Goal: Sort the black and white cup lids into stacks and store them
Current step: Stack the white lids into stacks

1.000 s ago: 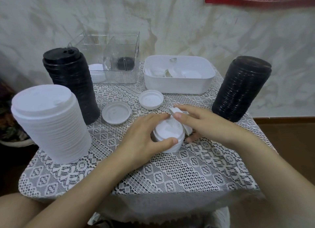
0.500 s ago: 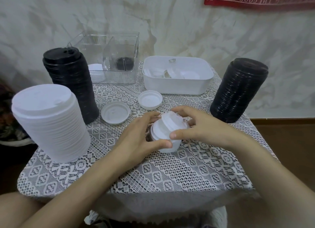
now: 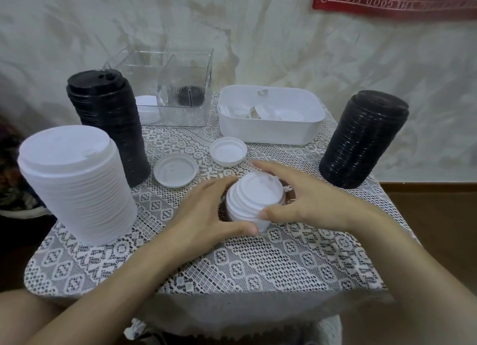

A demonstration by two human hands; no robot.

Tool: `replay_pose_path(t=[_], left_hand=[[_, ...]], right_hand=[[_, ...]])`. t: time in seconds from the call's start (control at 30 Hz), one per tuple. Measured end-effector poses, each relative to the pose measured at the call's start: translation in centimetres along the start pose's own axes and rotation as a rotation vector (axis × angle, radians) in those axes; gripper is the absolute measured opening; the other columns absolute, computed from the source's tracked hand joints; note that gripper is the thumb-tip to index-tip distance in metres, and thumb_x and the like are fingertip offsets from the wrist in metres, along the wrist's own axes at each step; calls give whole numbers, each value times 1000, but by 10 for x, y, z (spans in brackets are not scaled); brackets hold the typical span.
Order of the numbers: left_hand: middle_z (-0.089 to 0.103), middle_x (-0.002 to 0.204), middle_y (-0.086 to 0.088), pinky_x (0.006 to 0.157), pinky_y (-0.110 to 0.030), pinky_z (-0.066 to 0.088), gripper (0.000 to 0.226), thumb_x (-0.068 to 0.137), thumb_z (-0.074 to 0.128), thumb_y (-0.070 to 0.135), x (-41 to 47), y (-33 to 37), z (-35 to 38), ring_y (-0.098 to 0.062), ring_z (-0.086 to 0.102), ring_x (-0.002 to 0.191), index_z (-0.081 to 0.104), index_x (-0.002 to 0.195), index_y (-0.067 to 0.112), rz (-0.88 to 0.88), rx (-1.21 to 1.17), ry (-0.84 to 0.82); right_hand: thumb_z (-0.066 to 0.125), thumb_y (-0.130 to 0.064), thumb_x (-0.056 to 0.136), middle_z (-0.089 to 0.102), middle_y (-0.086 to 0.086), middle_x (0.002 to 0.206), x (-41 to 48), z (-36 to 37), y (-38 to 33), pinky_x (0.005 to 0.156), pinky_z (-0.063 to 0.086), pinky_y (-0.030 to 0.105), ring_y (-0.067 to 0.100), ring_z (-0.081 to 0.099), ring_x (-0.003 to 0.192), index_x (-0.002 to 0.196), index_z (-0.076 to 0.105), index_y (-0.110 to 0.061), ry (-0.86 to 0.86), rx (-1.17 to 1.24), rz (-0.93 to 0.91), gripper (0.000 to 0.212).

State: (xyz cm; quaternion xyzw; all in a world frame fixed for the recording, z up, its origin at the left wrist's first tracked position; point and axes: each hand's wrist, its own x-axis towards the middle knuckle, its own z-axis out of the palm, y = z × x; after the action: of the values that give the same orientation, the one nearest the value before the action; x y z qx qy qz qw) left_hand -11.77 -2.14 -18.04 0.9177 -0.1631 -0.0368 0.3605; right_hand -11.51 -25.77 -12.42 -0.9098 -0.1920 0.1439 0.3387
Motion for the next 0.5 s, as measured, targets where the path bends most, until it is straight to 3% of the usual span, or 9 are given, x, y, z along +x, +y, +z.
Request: replay_pose_path(t=[0.13, 0.23, 0.37, 0.5], left_hand=[[42, 134, 26, 104, -32, 38, 103, 61, 69, 87, -3, 0, -2, -2, 40, 133, 41, 150, 43, 23, 35, 20], [47, 135, 27, 104, -35, 41, 98, 62, 72, 85, -2, 0, -2, -2, 44, 131, 43, 147, 46, 43, -5, 26], [51, 133, 25, 109, -43, 43, 99, 58, 69, 87, -2, 2, -1, -3, 45, 129, 44, 146, 49, 39, -38, 24], [54, 138, 24, 109, -42, 42, 96, 61, 70, 85, -2, 1, -2, 0, 45, 130, 44, 146, 51, 64, -47, 9]], right_hand=[[85, -37, 82, 43, -23, 154, 2, 0, 0, 118, 39, 31, -3, 44, 135, 157, 35, -41, 51, 7, 13, 91], [88, -42, 78, 48, -25, 149, 4, 5, 1, 112, 45, 30, -5, 48, 131, 152, 43, -43, 77, 21, -4, 87], [86, -43, 79, 44, -27, 148, 4, 8, -1, 108, 38, 14, -6, 43, 132, 153, 40, -42, 57, -26, -9, 88], [87, -45, 78, 43, -24, 154, 5, 9, 2, 118, 40, 34, -3, 42, 137, 154, 40, -44, 59, -20, 1, 89]])
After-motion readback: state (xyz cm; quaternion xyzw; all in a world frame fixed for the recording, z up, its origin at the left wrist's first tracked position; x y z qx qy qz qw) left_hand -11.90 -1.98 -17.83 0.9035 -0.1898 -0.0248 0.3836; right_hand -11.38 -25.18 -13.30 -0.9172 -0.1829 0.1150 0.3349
